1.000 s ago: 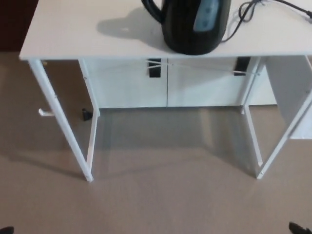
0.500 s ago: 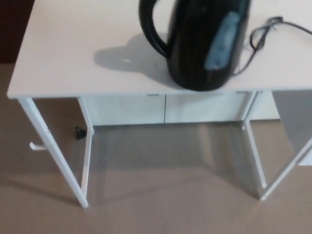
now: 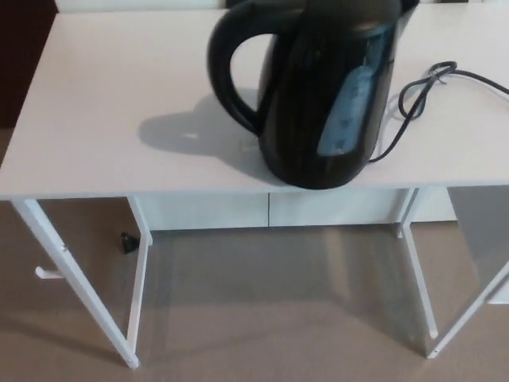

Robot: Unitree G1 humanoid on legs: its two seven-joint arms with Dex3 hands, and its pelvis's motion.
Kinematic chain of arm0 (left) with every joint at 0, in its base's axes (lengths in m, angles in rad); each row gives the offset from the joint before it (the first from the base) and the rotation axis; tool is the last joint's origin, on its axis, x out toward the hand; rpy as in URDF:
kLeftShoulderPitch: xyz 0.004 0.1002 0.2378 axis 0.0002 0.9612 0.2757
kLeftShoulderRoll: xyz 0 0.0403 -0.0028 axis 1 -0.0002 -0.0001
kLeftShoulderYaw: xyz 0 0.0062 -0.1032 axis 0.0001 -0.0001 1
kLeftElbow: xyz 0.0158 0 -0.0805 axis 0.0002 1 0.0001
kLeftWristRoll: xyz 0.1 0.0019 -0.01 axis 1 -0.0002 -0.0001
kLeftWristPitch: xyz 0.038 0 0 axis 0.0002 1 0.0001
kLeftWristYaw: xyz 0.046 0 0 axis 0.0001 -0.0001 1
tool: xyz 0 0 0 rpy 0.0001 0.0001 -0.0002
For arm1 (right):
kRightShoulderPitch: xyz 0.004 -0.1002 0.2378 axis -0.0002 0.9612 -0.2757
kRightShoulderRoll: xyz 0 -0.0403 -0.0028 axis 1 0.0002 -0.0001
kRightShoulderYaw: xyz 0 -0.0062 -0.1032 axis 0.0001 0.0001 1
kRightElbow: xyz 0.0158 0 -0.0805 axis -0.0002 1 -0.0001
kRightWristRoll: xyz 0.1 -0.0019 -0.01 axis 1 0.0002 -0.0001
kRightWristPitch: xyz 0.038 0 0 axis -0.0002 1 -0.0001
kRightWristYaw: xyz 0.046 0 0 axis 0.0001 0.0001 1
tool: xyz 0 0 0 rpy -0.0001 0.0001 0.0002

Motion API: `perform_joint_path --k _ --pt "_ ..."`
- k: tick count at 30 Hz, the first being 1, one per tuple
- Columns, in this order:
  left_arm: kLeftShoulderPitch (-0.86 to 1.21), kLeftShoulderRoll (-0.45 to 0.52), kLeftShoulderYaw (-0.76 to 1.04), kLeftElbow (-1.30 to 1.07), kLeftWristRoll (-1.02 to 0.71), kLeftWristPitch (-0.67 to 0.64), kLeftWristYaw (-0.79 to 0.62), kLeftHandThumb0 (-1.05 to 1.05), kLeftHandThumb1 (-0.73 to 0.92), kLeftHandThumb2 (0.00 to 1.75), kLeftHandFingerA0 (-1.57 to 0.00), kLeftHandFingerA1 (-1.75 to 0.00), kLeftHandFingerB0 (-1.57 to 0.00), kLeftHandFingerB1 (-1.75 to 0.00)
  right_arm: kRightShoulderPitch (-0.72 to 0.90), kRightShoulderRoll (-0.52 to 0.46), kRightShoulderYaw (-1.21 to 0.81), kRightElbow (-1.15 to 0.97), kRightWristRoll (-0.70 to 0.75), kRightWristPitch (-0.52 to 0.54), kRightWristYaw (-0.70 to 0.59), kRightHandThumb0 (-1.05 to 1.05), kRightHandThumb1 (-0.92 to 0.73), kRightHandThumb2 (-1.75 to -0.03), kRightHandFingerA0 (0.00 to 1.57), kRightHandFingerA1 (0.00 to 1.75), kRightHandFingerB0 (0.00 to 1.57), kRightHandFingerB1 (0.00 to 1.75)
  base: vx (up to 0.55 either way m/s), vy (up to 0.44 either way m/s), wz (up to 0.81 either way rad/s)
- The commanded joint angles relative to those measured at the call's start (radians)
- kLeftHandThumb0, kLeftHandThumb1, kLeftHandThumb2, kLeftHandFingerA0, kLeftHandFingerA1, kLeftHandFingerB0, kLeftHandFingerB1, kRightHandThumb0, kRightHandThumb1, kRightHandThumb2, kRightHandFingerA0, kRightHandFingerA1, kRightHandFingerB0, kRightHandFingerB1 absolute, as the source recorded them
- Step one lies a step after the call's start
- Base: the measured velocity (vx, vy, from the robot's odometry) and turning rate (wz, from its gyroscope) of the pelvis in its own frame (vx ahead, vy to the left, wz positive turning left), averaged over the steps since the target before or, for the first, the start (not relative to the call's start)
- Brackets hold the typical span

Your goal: The robot walk towards a table in front and uses its left hand to pick up the pot from the base and places it on the table

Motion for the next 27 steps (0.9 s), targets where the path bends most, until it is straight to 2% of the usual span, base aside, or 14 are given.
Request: perform_joint_path --k 1,6,7,11,16,17,18,19,24,25,27 --pt "0.005 0.020 -0.006 0.013 0.006 0.003 -0.024 -0.33 0.54 0.56 -0.48 -0.36 -0.34 -0.32 0.009 -0.004 0.008 -0.009 -0.018 -0.001 -0.034 0.06 -0.82 -0.64 0.17 0.35 0.11 0.30 0.06 -0.059 -0.08" --pt "0.003 0.019 0.005 0.020 -0.008 0.012 -0.028 -0.31 0.52 0.56 -0.47 -0.36 -0.34 -0.32 -0.004 -0.004 0.009 0.025 -0.014 -0.024 -0.036 0.07 -0.82 -0.66 0.17 0.36 0.10 0.30 0.02 0.039 -0.04" --pt "0.007 0.024 -0.005 0.014 0.006 0.005 -0.028 -0.41 0.44 0.66 -0.40 -0.42 -0.29 -0.39 -0.001 -0.006 0.011 0.023 -0.018 -0.033 -0.041 0.07 -0.82 -0.66 0.18 0.37 0.11 0.31 0.00 0.150 -0.06" --pt "-0.007 0.021 -0.011 0.016 0.005 0.017 -0.029 -0.39 0.45 0.66 -0.37 -0.41 -0.30 -0.39 -0.010 -0.008 0.005 0.030 -0.009 -0.040 -0.033 0.09 -0.83 -0.66 0.16 0.36 0.10 0.30 0.08 0.295 -0.12" --pt "-0.018 0.022 -0.017 0.026 0.008 0.014 -0.027 -0.40 0.44 0.66 -0.40 -0.42 -0.30 -0.39 -0.015 -0.007 -0.001 0.036 -0.006 -0.044 -0.032 0.09 -0.83 -0.65 0.18 0.35 0.11 0.30 0.05 0.125 0.00" --pt "-0.014 0.030 -0.028 0.019 0.020 0.006 -0.031 -0.35 0.55 0.57 -0.45 -0.35 -0.32 -0.31 -0.008 -0.006 -0.003 0.020 0.000 -0.031 -0.023 0.08 -0.84 -0.65 0.17 0.35 0.10 0.30 0.09 0.010 0.03" --pt "-0.014 0.031 -0.030 0.018 0.021 0.005 -0.031 -0.35 0.55 0.57 -0.45 -0.35 -0.32 -0.31 -0.007 -0.005 -0.004 0.019 0.000 -0.029 -0.022 0.08 -0.84 -0.65 0.17 0.35 0.10 0.30 0.00 0.000 0.00" --pt "-0.012 0.032 -0.031 0.019 0.019 0.001 -0.031 -0.42 0.46 0.67 -0.39 -0.42 -0.30 -0.39 -0.005 -0.005 -0.003 0.015 -0.002 -0.030 -0.023 0.09 -0.84 -0.65 0.18 0.35 0.10 0.30 0.08 -0.065 0.09" --pt "-0.011 0.033 -0.027 0.014 0.010 0.005 -0.039 -0.42 0.45 0.67 -0.39 -0.42 -0.31 -0.40 -0.010 -0.004 -0.003 0.014 -0.003 -0.023 -0.020 0.08 -0.84 -0.65 0.18 0.36 0.10 0.30 0.05 -0.156 0.09" --pt "-0.026 0.028 -0.022 0.032 0.006 0.006 -0.031 -0.32 0.53 0.56 -0.49 -0.36 -0.35 -0.32 -0.016 -0.006 -0.002 0.015 -0.004 -0.021 -0.018 0.08 -0.84 -0.65 0.17 0.35 0.11 0.30 0.08 -0.428 0.48" --pt "-0.032 0.025 -0.021 0.031 0.008 0.004 -0.023 -0.32 0.52 0.56 -0.49 -0.36 -0.36 -0.32 -0.024 -0.009 0.000 0.011 -0.010 -0.014 -0.022 0.08 -0.84 -0.65 0.18 0.35 0.11 0.30 0.15 0.158 -0.12"
